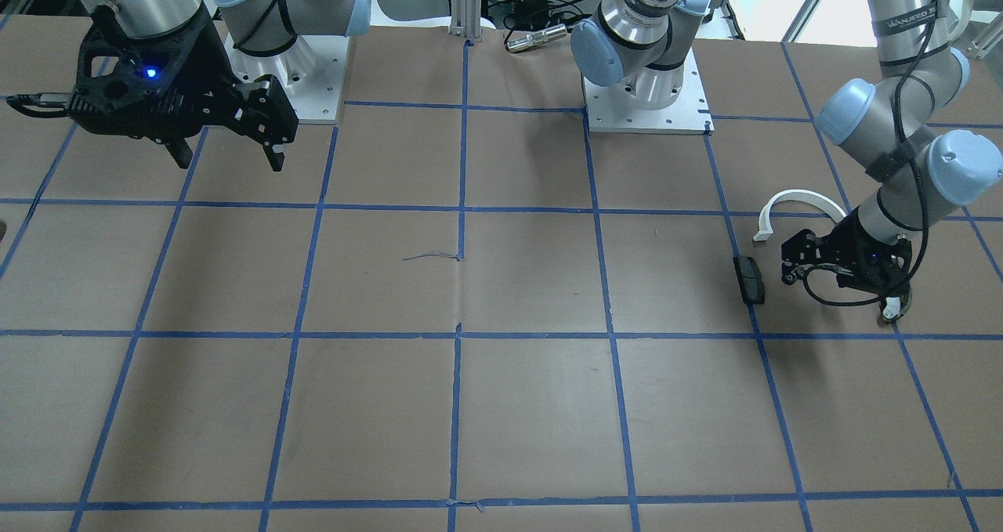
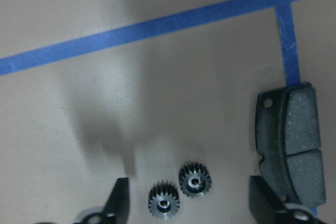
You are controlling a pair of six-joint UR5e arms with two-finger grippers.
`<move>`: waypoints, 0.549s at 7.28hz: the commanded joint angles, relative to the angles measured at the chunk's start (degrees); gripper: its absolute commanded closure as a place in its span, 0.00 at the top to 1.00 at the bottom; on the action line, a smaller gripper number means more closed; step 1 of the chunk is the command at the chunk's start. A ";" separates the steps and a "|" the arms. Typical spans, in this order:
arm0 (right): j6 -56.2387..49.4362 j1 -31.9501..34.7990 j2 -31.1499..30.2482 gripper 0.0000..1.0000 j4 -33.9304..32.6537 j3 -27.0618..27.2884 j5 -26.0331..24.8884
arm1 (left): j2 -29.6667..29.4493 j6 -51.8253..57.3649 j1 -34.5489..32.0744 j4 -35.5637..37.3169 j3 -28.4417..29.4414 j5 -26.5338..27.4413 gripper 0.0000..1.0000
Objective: Place bearing gear from tray to pile
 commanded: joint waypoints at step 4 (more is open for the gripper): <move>0.00 0.00 -0.02 1.00 -0.44 -0.26 0.28 | 7.71 -29.85 -22.22 -7.73 9.03 -0.57 1.00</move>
